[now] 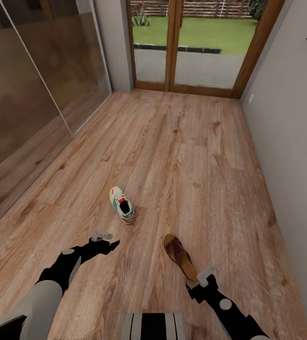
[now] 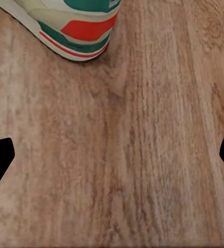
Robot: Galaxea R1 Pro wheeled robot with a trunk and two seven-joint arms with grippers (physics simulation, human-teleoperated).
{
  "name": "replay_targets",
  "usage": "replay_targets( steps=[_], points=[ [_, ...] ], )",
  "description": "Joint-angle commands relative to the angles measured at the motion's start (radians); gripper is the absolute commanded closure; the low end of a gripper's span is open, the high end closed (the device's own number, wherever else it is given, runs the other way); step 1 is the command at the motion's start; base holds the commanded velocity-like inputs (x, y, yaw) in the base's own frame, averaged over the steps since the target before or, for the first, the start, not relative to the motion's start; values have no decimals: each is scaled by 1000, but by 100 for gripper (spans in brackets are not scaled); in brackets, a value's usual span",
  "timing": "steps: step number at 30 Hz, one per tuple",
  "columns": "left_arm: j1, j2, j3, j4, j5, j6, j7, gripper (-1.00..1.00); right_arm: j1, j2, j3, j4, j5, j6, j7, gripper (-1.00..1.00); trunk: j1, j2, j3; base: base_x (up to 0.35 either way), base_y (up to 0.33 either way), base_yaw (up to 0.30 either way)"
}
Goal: Pick up the two gym shoes and the two sandals from the corridor floor and place them onto the hallstand (shoe rack) in the corridor, making sure they are on the rack and not on the floor. Arrange them so the two gym shoes are next to each other and the two sandals are next to each other.
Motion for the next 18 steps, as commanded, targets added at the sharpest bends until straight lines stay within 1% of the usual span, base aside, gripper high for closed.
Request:
replay_targets(
  steps=[1, 5, 18],
  points=[
    [-1, -1, 8, -1, -8, 1, -8, -100, 0, 0, -2, 0, 4, -2, 3, -100, 0, -1, -5, 0, 0, 0],
    [-1, -2, 8, -1, -8, 1, -8, -100, 0, 0, -1, -1, 4, -3, 2, -100, 2, -1, -23, 0, 0, 0],
    [1, -1, 8, -1, -8, 0, -8, -100, 0, 2, 0, -7, 5, -3, -1, -100, 2, -1, -23, 0, 0, 0]
  ],
)
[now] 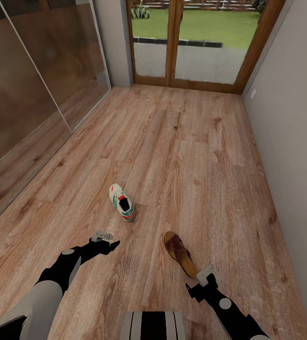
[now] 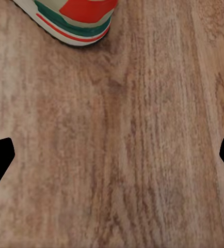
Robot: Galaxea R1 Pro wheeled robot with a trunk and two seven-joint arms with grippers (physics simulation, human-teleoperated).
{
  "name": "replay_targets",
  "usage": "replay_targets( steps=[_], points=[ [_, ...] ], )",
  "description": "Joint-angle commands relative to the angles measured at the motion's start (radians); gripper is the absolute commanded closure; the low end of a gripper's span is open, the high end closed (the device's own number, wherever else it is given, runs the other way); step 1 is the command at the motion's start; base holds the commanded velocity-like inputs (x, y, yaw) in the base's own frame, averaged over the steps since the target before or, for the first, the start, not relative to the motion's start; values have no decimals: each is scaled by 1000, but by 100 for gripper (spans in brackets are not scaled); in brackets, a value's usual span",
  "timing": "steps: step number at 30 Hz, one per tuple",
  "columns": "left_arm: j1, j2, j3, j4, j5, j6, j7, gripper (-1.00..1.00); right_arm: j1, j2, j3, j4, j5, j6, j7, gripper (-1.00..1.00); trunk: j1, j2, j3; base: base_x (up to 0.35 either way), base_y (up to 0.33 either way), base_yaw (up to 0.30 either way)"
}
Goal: Pick up the two gym shoes and the two sandals from the corridor floor and place them onto the hallstand (shoe rack) in the corridor, making sure they are on the rack and not on the floor. Arrange them so the two gym shoes are next to each other and the two sandals are next to each other.
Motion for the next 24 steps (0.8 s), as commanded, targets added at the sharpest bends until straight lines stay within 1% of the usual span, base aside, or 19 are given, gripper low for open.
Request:
replay_targets(
  steps=[1, 8, 14, 15, 19, 20, 24],
  points=[
    [-1, -1, 8, -1, -9, 1, -7, -100, 0, 0, -2, 0, 4, -2, 2, -100, 0, 0, -1, 0, 0, 0],
    [-1, -1, 8, 0, -8, 1, -8, -100, 0, 1, -1, 0, 5, -4, 0, -100, 0, 0, -1, 0, 0, 0],
    [-2, -2, 8, 0, -9, 1, -7, -100, 0, 5, 0, 0, 5, -5, -7, -100, 3, -2, -24, 0, 0, 0],
    [-2, -2, 8, 0, -9, 1, -7, -100, 0, 6, 0, 0, 5, -5, -11, -100, 3, -2, -24, 0, 0, 0],
    [-2, -2, 8, 0, -9, 1, -7, -100, 0, 7, 1, 0, 6, -5, -39, -100, 3, -2, -24, 0, 0, 0],
    [-2, -1, 8, 0, -9, 1, -7, -100, 0, 7, 1, 2, 8, -5, -78, -100, 3, -2, -24, 0, 0, 0],
    [-2, -2, 8, 0, -10, 1, -7, -100, 0, 8, 1, 4, 11, -6, -114, -100, 3, -2, -24, 0, 0, 0]
  ],
)
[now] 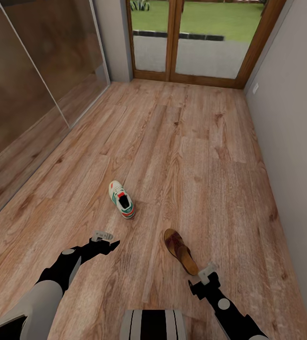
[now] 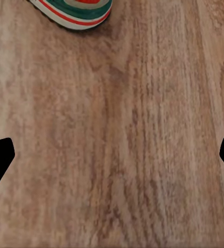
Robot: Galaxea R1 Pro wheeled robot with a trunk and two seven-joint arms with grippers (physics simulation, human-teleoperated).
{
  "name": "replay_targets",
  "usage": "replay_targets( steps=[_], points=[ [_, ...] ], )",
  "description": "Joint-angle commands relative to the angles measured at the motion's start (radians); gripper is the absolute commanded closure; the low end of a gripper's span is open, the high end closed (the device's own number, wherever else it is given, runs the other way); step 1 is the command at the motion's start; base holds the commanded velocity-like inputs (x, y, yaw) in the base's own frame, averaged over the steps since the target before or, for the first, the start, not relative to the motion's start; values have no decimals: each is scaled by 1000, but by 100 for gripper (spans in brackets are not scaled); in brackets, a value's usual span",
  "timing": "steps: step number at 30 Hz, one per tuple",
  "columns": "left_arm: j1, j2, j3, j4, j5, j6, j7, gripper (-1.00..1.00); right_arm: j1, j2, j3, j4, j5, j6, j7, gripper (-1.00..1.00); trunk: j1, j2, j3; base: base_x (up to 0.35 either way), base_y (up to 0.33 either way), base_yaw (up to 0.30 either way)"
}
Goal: Pick up the two gym shoes and the two sandals from the corridor floor and place them onto the hallstand (shoe rack) in the corridor, making sure they are on the rack and not on the floor. Arrange them so the two gym shoes are next to each other and the two sandals are next to each other.
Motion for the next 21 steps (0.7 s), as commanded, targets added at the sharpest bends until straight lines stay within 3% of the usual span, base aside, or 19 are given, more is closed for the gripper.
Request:
replay_targets(
  steps=[1, 11, 21],
  points=[
    [-1, -1, 8, -1, -9, 1, -8, -100, 0, 0, -2, -1, 3, -2, 1, -100, 0, 0, -1, 0, 0, 0],
    [0, -1, 8, -1, -9, 2, -8, -100, 0, 0, -2, 0, 2, -3, -6, -100, 0, 0, -1, 0, 0, 0],
    [0, 1, 9, -1, -9, 2, -8, -100, 0, 0, -2, -4, 2, -3, -7, -100, 4, -3, -41, 0, 0, 11]
  ],
)
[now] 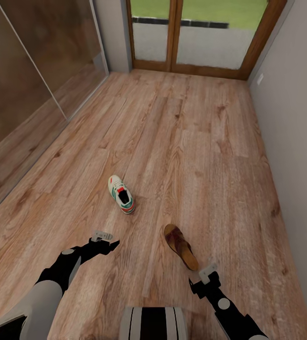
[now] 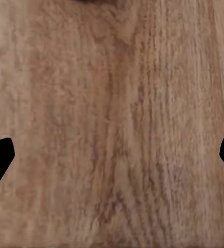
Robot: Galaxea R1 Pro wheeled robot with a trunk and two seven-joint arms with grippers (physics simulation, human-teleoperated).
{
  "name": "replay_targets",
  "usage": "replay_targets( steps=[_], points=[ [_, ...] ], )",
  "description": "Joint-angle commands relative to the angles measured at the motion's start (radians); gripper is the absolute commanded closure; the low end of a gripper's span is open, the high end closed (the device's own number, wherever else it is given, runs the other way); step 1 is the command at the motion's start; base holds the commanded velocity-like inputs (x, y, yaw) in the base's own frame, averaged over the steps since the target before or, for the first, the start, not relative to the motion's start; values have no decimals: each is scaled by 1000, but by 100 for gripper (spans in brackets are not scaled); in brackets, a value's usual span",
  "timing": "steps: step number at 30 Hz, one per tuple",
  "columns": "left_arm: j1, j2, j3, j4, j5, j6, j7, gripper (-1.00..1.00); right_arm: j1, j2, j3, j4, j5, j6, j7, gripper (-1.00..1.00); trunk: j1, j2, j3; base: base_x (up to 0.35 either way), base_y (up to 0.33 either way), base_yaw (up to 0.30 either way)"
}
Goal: Pick up the two gym shoes and the two sandals from the corridor floor and place them onto the hallstand (shoe rack) in the corridor, making sure they are on the rack and not on the floor. Arrange them so the two gym shoes are next to each other and the two sandals are next to each other.
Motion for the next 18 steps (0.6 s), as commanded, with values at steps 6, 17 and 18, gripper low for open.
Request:
replay_targets(
  steps=[6, 17, 18],
  points=[
    [2, 2, 11, -1, -8, 0, -9, -100, 0, 0, -2, -2, 2, -2, 2, -100, 1, -1, -20, 0, 0, 42],
    [2, -2, 13, -1, -8, -2, -5, -100, 0, 0, -3, -2, 2, -2, 2, -100, 1, -1, -25, 0, 0, 5],
    [2, -3, 13, -2, -8, -2, -5, -100, 0, 0, -3, -2, 2, -2, 2, -100, 1, -1, -25, 26, 0, 0]
  ],
)
